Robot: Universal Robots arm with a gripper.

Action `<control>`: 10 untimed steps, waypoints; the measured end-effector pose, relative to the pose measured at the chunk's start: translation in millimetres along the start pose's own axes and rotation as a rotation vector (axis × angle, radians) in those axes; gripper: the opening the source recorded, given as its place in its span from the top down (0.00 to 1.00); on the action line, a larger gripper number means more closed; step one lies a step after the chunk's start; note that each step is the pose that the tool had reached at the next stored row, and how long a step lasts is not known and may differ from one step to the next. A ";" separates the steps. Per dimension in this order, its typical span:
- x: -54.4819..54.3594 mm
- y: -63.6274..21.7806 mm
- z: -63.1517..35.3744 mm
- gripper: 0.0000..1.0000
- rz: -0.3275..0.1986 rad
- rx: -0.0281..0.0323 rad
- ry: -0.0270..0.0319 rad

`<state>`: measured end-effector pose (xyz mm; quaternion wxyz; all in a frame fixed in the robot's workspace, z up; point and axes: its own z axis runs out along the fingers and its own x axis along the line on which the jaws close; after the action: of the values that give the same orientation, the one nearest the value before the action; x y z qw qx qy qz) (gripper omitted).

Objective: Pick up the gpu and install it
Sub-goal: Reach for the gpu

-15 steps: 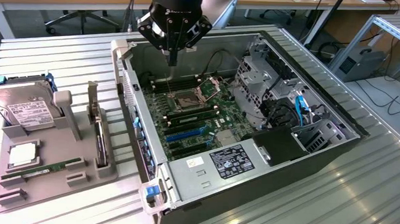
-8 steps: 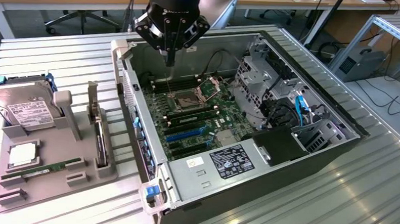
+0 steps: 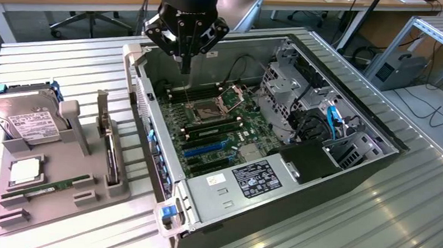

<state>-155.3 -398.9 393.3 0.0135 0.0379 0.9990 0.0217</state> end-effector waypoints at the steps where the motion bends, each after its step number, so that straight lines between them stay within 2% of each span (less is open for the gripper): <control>1: 0.7 0.0 0.0 0.89 0.000 0.0000 0.0001; 10: 5.4 -0.4 -0.2 0.89 0.000 0.0000 0.0000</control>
<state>-160.7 -398.9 393.3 0.0135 0.0378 0.9990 0.0217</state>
